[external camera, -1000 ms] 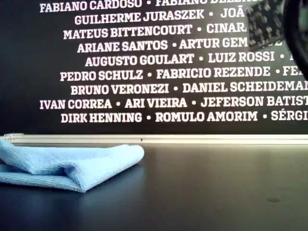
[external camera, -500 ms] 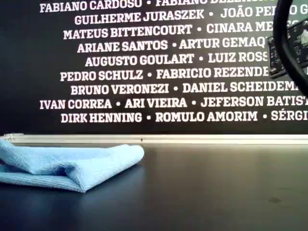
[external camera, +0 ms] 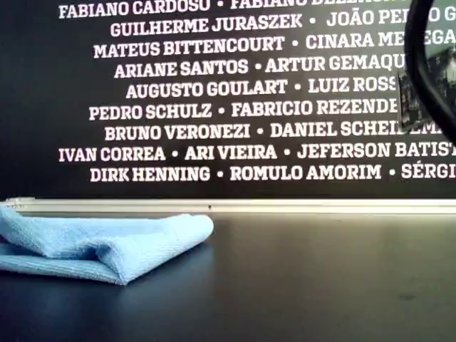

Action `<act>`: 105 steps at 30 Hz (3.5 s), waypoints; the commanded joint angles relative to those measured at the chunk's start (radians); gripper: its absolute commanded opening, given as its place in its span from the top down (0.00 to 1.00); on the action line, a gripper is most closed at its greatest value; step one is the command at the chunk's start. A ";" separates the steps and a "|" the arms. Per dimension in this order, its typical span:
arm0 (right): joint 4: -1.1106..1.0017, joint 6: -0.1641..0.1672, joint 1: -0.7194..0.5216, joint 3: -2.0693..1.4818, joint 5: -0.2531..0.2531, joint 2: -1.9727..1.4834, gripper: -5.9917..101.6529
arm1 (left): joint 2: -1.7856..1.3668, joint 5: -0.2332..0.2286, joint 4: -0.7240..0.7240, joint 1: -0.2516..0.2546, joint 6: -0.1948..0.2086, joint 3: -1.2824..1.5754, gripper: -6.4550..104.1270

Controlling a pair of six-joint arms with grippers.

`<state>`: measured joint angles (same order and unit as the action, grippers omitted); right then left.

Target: Fold a cloth

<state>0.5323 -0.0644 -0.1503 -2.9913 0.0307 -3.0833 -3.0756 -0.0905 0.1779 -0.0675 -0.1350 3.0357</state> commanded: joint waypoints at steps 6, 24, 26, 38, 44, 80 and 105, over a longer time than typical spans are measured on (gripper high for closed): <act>-0.008 0.006 -0.003 -0.043 0.003 -0.031 0.95 | -0.018 0.003 -0.420 -0.008 0.006 -0.008 0.47; 0.281 0.008 0.012 -0.043 -0.106 -0.031 0.95 | -0.020 0.005 -1.003 -0.008 0.006 -0.008 0.47; 0.282 0.008 0.015 -0.043 -0.149 -0.031 0.95 | -0.020 0.005 -1.006 -0.008 0.006 -0.008 0.47; 0.302 -0.009 0.018 -0.043 -0.169 -0.028 0.95 | -0.020 0.003 -1.006 -0.008 0.005 -0.008 0.47; 0.313 0.005 0.018 -0.043 -0.184 -0.023 0.95 | -0.015 -0.014 -1.008 -0.008 -0.008 -0.008 0.47; 0.313 0.005 0.017 -0.043 -0.183 -0.023 0.95 | -0.009 -0.009 -1.008 -0.012 -0.008 -0.008 0.47; 0.313 0.005 0.017 -0.043 -0.183 -0.023 0.95 | -0.009 -0.009 -1.008 -0.012 -0.008 -0.008 0.47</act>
<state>0.8330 -0.0614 -0.1350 -3.0204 -0.1473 -3.0833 -3.0787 -0.0966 -0.8283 -0.0675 -0.1396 3.0357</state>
